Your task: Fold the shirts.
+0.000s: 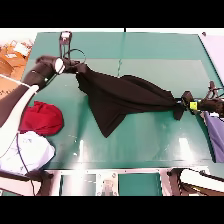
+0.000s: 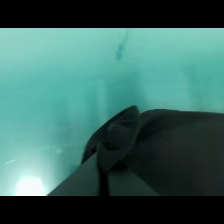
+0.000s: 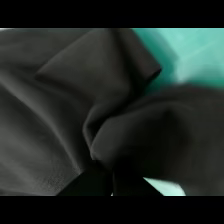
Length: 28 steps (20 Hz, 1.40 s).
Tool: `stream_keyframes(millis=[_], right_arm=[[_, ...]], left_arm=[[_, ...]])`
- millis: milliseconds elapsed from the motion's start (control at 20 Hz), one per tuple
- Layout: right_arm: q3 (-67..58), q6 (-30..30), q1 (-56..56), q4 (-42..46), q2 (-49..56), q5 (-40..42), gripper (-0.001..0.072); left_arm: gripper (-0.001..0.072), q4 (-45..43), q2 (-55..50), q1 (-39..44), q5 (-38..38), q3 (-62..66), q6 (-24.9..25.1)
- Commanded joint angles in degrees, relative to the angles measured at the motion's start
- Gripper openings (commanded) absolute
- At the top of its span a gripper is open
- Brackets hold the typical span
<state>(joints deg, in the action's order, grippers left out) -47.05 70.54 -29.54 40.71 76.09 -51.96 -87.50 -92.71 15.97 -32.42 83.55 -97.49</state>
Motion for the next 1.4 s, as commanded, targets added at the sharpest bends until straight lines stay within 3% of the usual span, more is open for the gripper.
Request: stream_keyframes(millis=[0,50,100,200,250,350,400,450,500,600,750,900,950,1000,1050,1100,1150,1350], right_arm=[[-4.6,-4.0,0.0,-2.1,6.8,0.9,0.0238],[-7.1,-4.0,-0.3,-2.1,6.7,-0.4,0.0415],[-9.9,-4.0,-1.2,-1.2,6.7,-3.0,0.0435],[-15.6,-1.8,-4.0,2.6,6.6,-10.4,0.0433],[-17.8,0.0,-5.9,4.1,6.5,-13.7,0.0432],[-18.4,1.3,-10.4,5.7,5.5,-16.7,0.0385],[-17.9,1.8,-12.5,6.8,5.0,-17.7,0.0342],[-16.9,2.5,-14.6,7.7,4.6,-18.6,0.0343],[-15.7,2.5,-16.5,8.4,4.3,-19.1,0.0345],[-12.3,2.2,-20.1,8.9,3.8,-19.4,0.0349],[-7.0,0.0,-22.4,9.3,4.1,-16.8,0.0425],[-3.6,-2.5,-21.7,9.3,5.8,-12.4,0.0423],[-3.4,-2.5,-21.2,9.2,6.6,-11.8,0.0423],[-3.4,-2.5,-20.9,9.1,7.5,-11.6,0.0423],[-3.4,-2.5,-20.6,8.9,8.1,-11.4,0.0423],[-3.4,-2.5,-20.1,8.8,8.5,-11.1,0.0423],[-3.4,-2.6,-19.7,8.9,8.7,-10.6,0.0422],[-3.4,-2.7,-19.4,8.8,8.7,-8.9,0.0422]], left_arm=[[0.0329,5.3,-4.0,-0.7,1.0,2.1,0.9],[0.0718,5.5,-4.0,-1.6,-4.5,4.6,0.9],[0.0673,5.4,-4.0,-2.7,-11.2,7.5,0.9],[0.067,5.2,-3.9,-5.9,-25.7,13.5,1.7],[0.0617,5.2,-3.9,-7.6,-31.8,15.8,2.8],[0.0614,6.2,-3.9,-9.5,-39.7,17.9,5.6],[0.051,6.9,-3.9,-10.0,-42.6,17.7,7.0],[0.021,7.7,-3.9,-10.0,-44.4,16.9,8.8],[0.0029,8.9,-3.9,-10.0,-45.7,15.8,11.0],[0.0025,14.3,-3.9,-10.0,-47.3,12.3,14.2],[0.0025,20.4,-3.9,-10.6,-47.5,3.6,18.1],[0.0026,29.2,-3.9,-12.4,-39.4,-6.8,18.0],[0.0171,32.3,-3.9,-12.7,-36.0,-9.6,18.1],[0.0554,34.8,-3.9,-12.6,-32.2,-11.7,18.0],[0.0582,37.9,-3.9,-12.1,-27.8,-13.5,18.1],[0.0497,39.6,-4.1,-11.3,-23.9,-14.5,18.1],[0.0496,40.5,-4.7,-9.9,-20.9,-14.7,18.1],[0.0496,43.9,-8.0,-3.1,-16.6,-14.7,18.9]])
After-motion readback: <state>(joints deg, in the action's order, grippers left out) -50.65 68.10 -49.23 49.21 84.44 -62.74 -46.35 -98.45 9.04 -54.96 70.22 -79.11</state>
